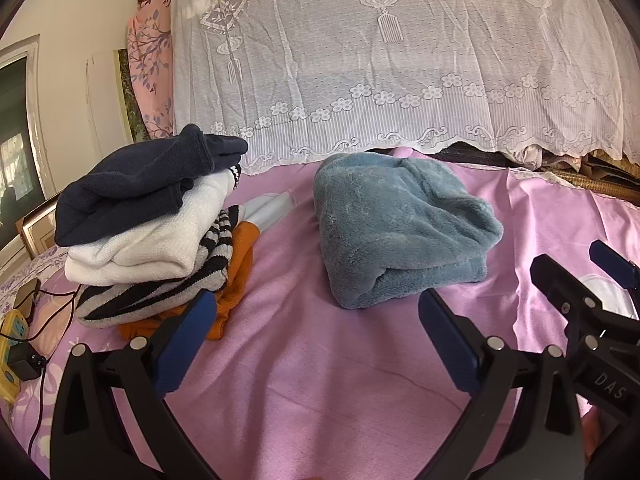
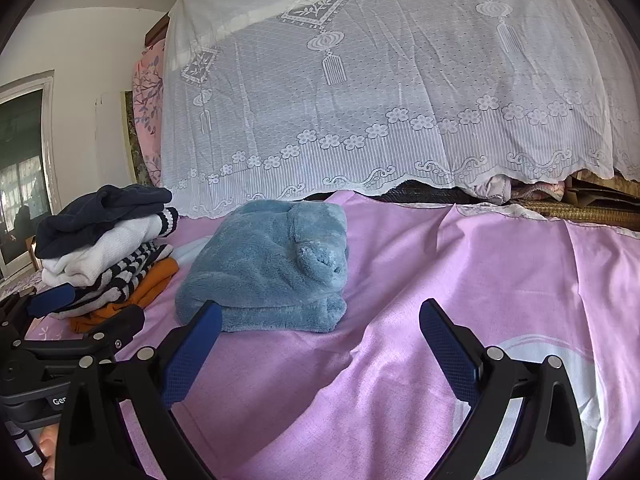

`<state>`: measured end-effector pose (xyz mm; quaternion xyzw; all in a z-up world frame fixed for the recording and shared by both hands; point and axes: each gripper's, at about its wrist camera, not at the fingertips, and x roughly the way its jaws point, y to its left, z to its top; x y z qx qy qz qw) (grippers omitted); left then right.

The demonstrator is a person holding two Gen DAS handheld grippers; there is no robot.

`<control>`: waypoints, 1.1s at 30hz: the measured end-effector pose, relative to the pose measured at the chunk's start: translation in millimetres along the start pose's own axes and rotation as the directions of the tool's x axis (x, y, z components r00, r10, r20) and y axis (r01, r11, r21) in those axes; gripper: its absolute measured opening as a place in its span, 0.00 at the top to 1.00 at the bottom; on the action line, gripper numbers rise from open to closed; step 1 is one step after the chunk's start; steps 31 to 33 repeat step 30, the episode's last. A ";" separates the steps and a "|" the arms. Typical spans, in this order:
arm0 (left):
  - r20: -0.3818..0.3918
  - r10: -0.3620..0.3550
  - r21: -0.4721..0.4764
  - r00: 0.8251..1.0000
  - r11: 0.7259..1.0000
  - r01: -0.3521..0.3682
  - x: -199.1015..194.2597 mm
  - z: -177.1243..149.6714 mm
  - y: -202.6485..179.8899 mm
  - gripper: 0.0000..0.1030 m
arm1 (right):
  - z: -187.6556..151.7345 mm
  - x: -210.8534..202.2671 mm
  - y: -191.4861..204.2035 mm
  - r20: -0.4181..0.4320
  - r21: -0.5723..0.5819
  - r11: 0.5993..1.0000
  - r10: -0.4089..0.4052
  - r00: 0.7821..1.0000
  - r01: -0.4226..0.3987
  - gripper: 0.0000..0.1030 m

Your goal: Fold small clothes

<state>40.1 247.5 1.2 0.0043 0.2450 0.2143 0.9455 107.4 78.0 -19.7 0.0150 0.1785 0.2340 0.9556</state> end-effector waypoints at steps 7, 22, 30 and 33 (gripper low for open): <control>0.000 -0.002 0.008 1.000 1.000 0.002 1.3 -0.6 -1.5 0.04 | -0.6 1.7 -0.8 -0.004 0.018 1.000 -0.006 1.000 0.006 0.03; -0.028 -0.026 -0.038 0.999 0.999 0.025 8.1 0.4 5.8 0.04 | -0.3 1.5 -1.7 0.001 0.037 0.999 -0.013 1.000 0.013 0.03; -0.029 -0.015 -0.024 0.999 1.000 0.014 8.2 0.3 3.7 0.04 | -0.3 2.4 -1.4 0.000 0.038 0.999 -0.014 1.000 0.014 0.03; -0.029 -0.015 -0.024 0.999 1.000 0.014 8.2 0.3 3.7 0.04 | -0.3 2.4 -1.4 0.000 0.038 0.999 -0.014 1.000 0.014 0.03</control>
